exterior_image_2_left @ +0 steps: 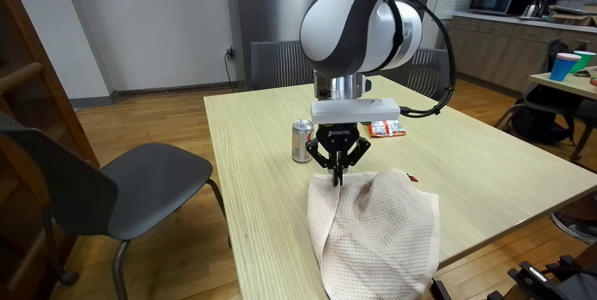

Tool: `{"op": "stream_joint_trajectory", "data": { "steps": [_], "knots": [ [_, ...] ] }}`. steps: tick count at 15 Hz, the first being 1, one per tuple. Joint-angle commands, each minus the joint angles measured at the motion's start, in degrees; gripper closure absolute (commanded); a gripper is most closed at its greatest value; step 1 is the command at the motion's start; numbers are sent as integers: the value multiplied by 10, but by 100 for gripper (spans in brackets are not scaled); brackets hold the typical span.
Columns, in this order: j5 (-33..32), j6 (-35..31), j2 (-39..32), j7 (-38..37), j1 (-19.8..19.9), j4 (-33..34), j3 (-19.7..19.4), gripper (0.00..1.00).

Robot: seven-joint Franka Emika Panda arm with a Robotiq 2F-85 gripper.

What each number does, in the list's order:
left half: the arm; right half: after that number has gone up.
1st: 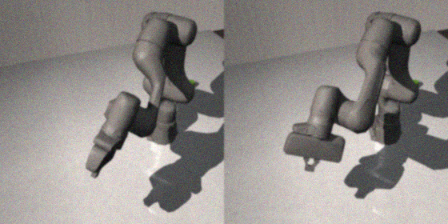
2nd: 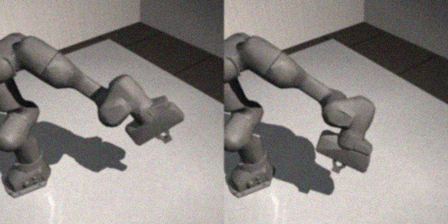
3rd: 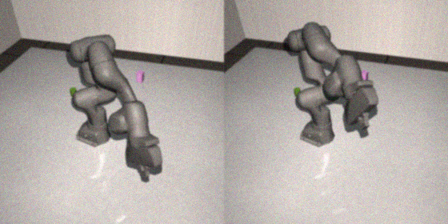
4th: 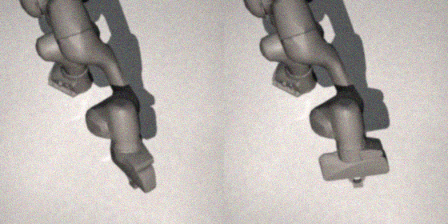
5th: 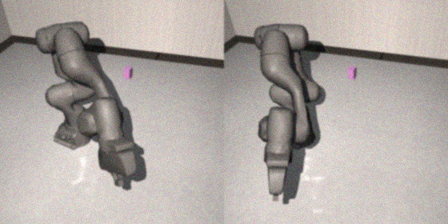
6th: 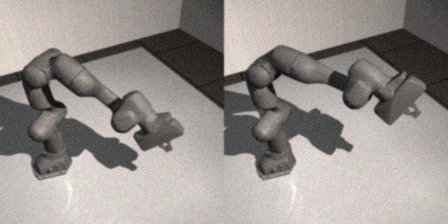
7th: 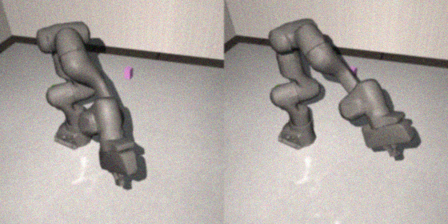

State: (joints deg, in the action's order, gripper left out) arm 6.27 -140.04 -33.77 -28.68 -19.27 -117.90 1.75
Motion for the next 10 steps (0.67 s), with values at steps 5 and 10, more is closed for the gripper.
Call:
{"op": "stream_joint_trajectory", "data": {
  "steps": [5, 10],
  "knots": [
    [-10, 5, -1, -10, -19, 34, 14, 99],
    [-11, 12, -15, -6, -29, 62, 22, 99]
  ]
}}
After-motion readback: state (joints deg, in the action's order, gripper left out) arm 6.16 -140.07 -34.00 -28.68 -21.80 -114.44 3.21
